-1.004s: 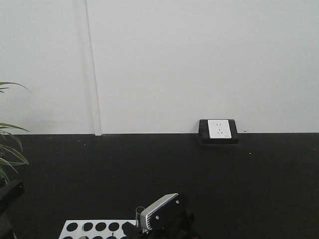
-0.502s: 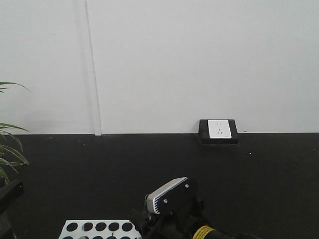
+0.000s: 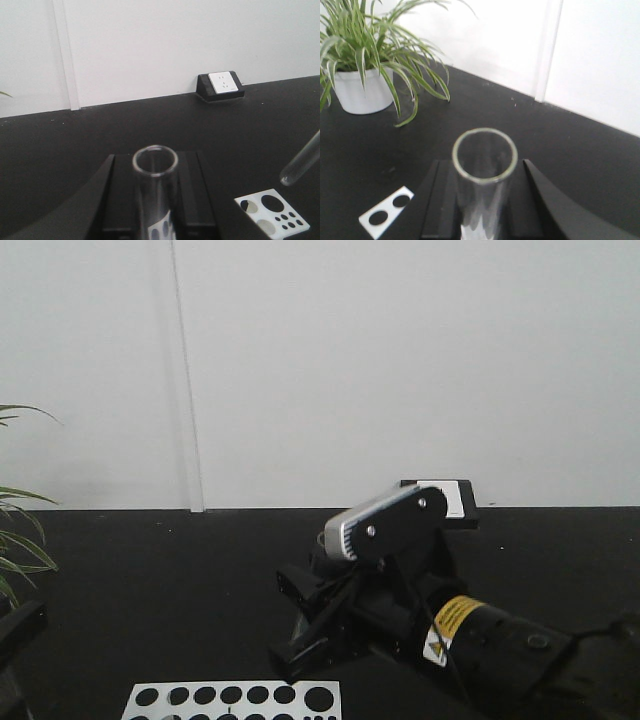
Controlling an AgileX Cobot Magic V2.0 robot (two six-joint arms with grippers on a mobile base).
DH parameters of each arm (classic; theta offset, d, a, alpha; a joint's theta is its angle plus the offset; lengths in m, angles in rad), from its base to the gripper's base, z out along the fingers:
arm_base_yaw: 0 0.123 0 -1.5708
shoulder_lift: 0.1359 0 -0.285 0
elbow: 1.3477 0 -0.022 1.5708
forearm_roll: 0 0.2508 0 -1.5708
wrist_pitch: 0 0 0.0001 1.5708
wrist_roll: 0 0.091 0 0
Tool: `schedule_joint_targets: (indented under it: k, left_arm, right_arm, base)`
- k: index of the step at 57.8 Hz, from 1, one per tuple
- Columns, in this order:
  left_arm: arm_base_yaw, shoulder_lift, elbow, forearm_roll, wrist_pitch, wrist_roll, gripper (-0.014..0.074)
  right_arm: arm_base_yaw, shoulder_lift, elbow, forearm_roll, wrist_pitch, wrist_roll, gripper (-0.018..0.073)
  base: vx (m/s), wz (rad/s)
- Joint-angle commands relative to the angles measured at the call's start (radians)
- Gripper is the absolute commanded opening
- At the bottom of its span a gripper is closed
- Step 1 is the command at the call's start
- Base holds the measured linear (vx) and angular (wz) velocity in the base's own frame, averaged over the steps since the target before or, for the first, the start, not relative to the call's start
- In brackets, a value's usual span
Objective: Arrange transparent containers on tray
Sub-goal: 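Close the right gripper on the tube and lift it from the rack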
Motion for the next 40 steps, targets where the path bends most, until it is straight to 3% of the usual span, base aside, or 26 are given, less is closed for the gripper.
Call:
schedule_joint_targets:
  k: [1, 15, 25, 40]
  left_arm:
    - [-0.006, -0.012, -0.030, -0.003, -0.109, -0.001, 0.0066]
    - [-0.006, -0.012, -0.053, -0.003, -0.120, -0.001, 0.0069]
    - [-0.006, -0.012, -0.126, -0.003, -0.103, -0.001, 0.0076]
    - [-0.006, -0.071, -0.148, -0.004, -0.048, -0.001, 0.0080]
  right_arm:
    - [-0.004, -0.069, -0.080, 0.002, 0.008, -0.018, 0.0091]
    - [-0.008, -0.250, -0.079, -0.007, 0.185, -0.018, 0.0093]
    - [-0.081, -0.386, -0.076, -0.007, 0.330, -0.018, 0.0093]
    - [-0.100, -0.614, 0.145, -0.028, 0.240, -0.018, 0.0093]
  base:
    - [0.00, 0.00]
    - [0.00, 0.00]
    - [0.00, 0.00]
    - [0.00, 0.00]
